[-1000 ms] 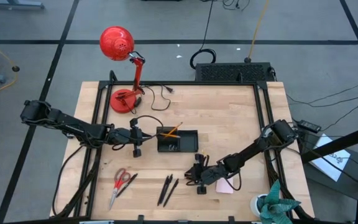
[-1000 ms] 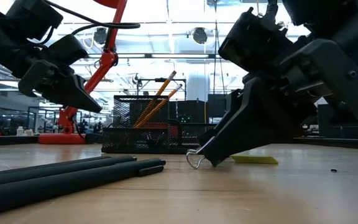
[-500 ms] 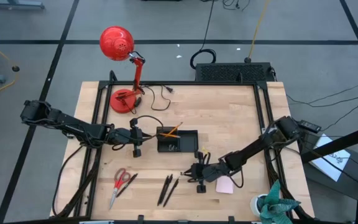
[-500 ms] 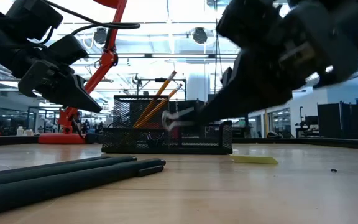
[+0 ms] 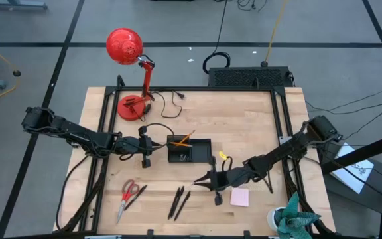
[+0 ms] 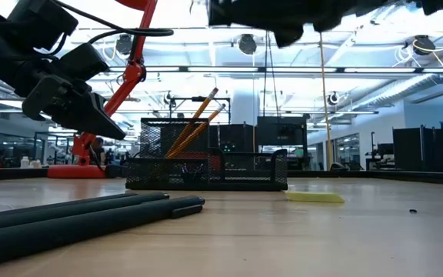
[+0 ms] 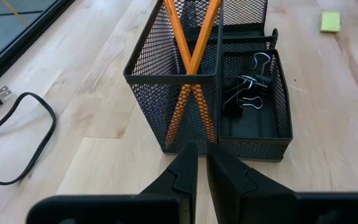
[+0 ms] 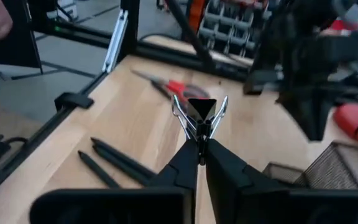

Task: Pick and place office supplies into organizer
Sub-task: Put the binder clip into the bottom left section of the desk organizer

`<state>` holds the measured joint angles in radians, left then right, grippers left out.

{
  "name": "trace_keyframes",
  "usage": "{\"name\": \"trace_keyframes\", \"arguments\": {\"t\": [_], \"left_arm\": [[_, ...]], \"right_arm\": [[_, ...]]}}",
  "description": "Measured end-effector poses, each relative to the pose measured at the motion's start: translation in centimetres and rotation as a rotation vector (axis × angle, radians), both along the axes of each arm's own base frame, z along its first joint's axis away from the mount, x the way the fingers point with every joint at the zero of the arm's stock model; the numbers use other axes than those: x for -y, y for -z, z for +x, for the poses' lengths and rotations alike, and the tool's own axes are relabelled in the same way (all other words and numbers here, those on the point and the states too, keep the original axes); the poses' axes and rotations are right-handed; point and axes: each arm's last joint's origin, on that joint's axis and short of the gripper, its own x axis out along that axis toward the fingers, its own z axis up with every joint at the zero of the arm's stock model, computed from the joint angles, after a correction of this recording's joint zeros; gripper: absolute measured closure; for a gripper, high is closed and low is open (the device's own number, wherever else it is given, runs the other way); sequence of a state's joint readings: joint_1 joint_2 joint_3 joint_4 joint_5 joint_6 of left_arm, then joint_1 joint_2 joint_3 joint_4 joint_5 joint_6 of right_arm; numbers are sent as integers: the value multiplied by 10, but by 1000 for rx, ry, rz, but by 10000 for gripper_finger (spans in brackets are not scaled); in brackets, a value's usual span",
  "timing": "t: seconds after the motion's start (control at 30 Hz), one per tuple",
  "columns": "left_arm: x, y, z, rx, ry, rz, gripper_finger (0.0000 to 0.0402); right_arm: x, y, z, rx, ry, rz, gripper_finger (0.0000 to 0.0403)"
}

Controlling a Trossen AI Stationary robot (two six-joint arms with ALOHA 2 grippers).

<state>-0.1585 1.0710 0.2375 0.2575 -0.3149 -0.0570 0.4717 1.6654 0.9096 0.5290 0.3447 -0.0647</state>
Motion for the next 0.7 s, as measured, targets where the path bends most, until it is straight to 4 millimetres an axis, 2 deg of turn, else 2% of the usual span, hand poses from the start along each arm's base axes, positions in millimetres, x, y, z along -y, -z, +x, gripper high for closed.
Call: {"name": "trace_keyframes", "arguments": {"t": [0.13,0.33,0.53,0.7], "left_arm": [[0,0,0,0,0,0,360],[0,0,0,-1,0,0,360],[0,0,0,-1,1,2,360],[0,0,0,-1,2,4,360]], "right_arm": [[4,-14,-7,46,13,-23,392],[26,-16,-31,49,48,-20,392],[44,6,-62,107,130,24,392],[57,29,-78,134,165,98,392]]}}
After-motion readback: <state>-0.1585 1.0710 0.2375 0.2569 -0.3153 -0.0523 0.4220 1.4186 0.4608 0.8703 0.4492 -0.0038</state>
